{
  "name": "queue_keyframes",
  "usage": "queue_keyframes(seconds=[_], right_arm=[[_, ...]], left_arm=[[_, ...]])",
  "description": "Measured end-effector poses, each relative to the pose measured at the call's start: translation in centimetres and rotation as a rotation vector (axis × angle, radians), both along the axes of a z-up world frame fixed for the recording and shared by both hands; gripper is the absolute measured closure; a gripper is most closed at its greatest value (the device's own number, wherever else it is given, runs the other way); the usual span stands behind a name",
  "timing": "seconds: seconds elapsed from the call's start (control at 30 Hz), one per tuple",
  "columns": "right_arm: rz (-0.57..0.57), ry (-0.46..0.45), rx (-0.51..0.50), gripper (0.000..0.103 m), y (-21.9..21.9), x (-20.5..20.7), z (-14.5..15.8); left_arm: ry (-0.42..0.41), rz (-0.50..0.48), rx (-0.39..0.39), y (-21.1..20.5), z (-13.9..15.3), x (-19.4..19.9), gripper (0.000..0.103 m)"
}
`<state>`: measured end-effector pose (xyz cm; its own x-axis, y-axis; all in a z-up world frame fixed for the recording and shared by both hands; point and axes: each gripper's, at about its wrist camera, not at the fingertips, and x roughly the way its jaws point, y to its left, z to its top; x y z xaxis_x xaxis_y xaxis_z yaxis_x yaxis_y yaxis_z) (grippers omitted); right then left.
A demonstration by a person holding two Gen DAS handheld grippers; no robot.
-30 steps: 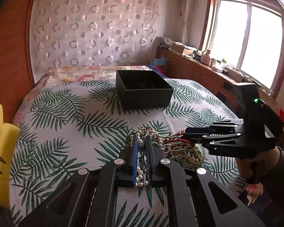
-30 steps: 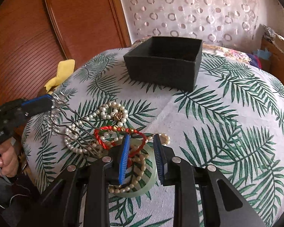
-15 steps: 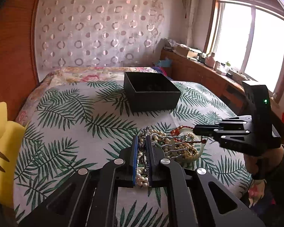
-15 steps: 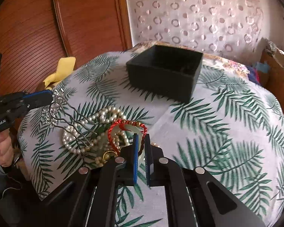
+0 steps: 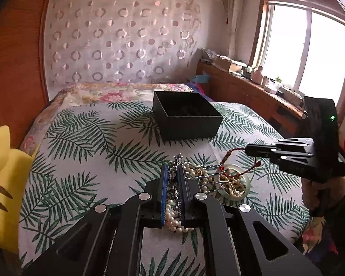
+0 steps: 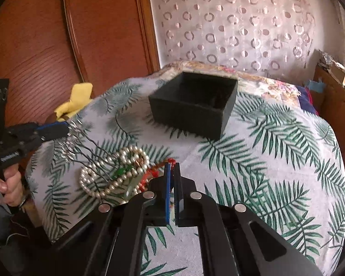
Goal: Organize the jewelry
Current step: 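Carry hairpins and red bracelet into the black box and open both grippers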
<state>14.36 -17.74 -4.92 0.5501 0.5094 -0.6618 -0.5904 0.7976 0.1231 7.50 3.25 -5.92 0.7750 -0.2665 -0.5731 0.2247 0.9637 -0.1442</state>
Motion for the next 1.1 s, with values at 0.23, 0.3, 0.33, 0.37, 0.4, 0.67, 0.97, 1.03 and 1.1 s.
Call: queue_keyframes(seconds=[0.23,0.3,0.33,0.37,0.4,0.67,0.97,1.03,1.1], right_arm=[[-0.002,-0.063,-0.009,0.100,0.4,0.8,2.7],[-0.006,-0.079,-0.011,0.100,0.5,1.4,3.4],[-0.010,-0.089,-0.011,0.100,0.6,1.9,3.9],[-0.013,-0.094,-0.010,0.100,0.6,2.3,4.2],[-0.017,-0.097,-0.007,0.100,0.6,2.6,4.4],[-0.056,-0.121,0.016,0.100,0.7,6.8,6.2],[-0.093,-0.111,0.001,0.100,0.8,10.5,5.5],[-0.097,-0.105,-0.009,0.100,0.8,11.1,5.2],[-0.101,-0.099,-0.011,0.100,0.8,11.4,5.0]], left_arm=[[-0.044,0.002,0.010,-0.3,1.5,1.3,0.096],[-0.053,0.000,0.015,-0.5,1.9,1.9,0.096],[-0.061,0.001,0.022,-0.6,2.2,2.2,0.096],[-0.066,0.002,0.027,-0.7,2.4,2.5,0.096],[-0.071,0.002,0.033,-0.8,2.6,2.9,0.096],[-0.084,0.003,0.050,-1.2,3.6,5.5,0.096],[-0.099,-0.001,0.070,-2.5,4.7,8.5,0.096],[-0.095,0.003,0.068,-2.8,4.6,9.5,0.096],[-0.089,0.008,0.066,-3.0,4.5,10.4,0.096]])
